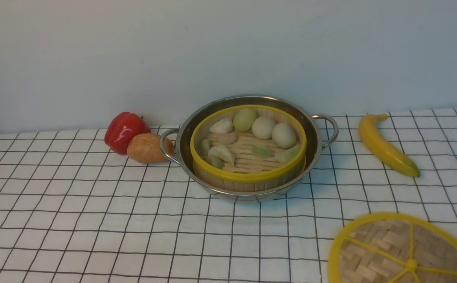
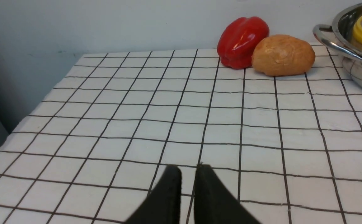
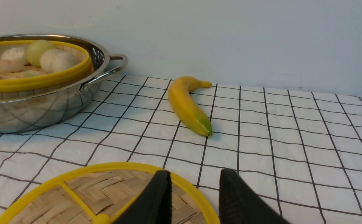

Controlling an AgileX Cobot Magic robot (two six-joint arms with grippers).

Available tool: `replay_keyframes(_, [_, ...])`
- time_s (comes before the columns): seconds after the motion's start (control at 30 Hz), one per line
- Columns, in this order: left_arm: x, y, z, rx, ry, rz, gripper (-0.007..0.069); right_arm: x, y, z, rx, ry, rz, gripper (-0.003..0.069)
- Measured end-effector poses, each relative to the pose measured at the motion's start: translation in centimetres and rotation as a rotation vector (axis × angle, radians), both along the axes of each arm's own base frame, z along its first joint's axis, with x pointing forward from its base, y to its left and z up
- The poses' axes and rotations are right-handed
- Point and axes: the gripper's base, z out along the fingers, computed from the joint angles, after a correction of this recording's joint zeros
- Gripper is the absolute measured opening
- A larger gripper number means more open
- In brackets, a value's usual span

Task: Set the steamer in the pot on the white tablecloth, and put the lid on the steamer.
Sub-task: 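Move the gripper down to the bamboo steamer lid and grasp its center knob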

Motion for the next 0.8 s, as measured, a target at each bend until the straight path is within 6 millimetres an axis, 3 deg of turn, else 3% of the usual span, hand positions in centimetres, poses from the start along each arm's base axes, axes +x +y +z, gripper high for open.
replay_keyframes(0.8, [-0.02, 0.0, -0.01, 0.002, -0.002, -0.001, 0.0108, 0.0, 0.0, 0.0, 0.0, 0.0, 0.0, 0.0243])
